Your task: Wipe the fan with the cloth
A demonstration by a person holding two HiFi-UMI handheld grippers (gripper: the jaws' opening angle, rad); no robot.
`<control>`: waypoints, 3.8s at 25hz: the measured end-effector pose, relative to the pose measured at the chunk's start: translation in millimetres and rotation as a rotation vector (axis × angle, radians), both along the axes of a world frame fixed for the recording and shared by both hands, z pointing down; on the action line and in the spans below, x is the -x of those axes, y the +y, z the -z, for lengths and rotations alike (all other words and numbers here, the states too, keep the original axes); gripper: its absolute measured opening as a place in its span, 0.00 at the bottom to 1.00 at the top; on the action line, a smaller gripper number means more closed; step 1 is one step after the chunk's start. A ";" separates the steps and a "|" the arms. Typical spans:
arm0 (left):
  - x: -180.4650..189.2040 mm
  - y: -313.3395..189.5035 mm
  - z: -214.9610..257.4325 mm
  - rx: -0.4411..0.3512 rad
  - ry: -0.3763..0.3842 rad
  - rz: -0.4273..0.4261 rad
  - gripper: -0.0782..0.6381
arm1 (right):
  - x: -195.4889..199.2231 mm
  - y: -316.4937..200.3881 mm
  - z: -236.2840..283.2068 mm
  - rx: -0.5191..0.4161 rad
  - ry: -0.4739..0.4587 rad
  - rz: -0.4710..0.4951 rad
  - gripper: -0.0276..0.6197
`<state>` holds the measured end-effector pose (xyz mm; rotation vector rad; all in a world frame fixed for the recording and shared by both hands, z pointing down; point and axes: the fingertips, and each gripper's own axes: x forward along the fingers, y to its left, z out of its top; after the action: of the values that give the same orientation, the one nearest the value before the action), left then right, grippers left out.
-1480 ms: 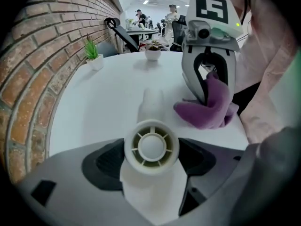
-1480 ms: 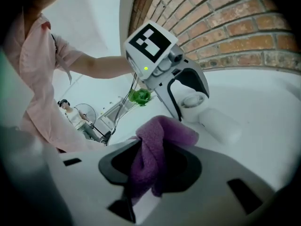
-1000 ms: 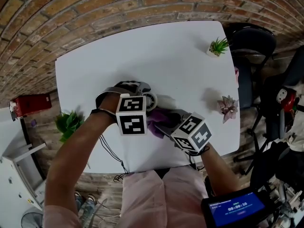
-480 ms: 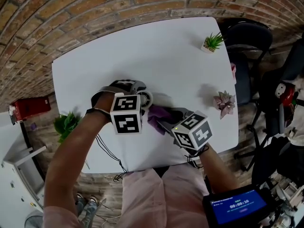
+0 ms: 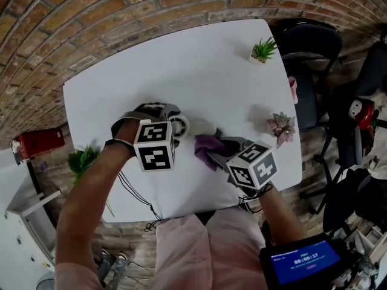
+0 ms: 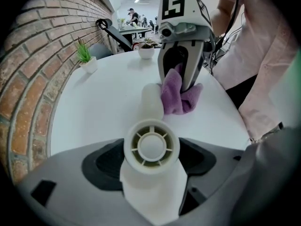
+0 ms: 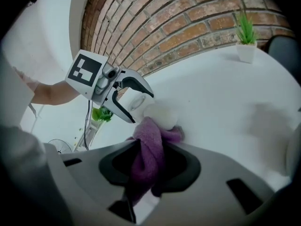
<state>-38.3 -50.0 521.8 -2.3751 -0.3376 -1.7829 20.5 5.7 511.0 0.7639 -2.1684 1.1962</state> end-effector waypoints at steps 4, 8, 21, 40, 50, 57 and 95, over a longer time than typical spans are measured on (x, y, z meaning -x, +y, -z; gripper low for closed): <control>0.4 0.0 0.1 -0.002 -0.003 -0.005 0.61 | -10.4 0.2 -0.1 0.003 0.005 -0.019 0.22; 4.5 4.0 0.0 -0.004 -0.015 -0.019 0.61 | -19.3 1.8 -0.2 0.004 0.012 -0.030 0.22; 34.9 27.5 -3.3 -0.026 -0.087 -0.052 0.61 | -35.2 -2.2 -1.2 -0.010 0.056 -0.043 0.22; 38.1 52.4 -5.5 -0.078 -0.142 -0.162 0.62 | 42.0 -46.9 25.6 -0.338 0.082 0.363 0.23; 39.6 52.7 -11.9 -0.071 -0.170 -0.133 0.63 | 57.5 -39.6 10.0 -0.218 0.052 0.505 0.22; 40.1 52.9 -12.2 -0.065 -0.169 -0.114 0.63 | 42.8 -30.7 6.8 -0.185 0.070 0.518 0.21; 83.6 28.4 141.4 -0.294 0.556 1.124 0.63 | 12.3 3.4 108.2 -0.354 -0.088 0.188 0.23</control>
<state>-122.0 -21.5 380.4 -2.8343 1.4455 -1.1040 8.2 9.1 402.8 0.6381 -2.4994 0.7753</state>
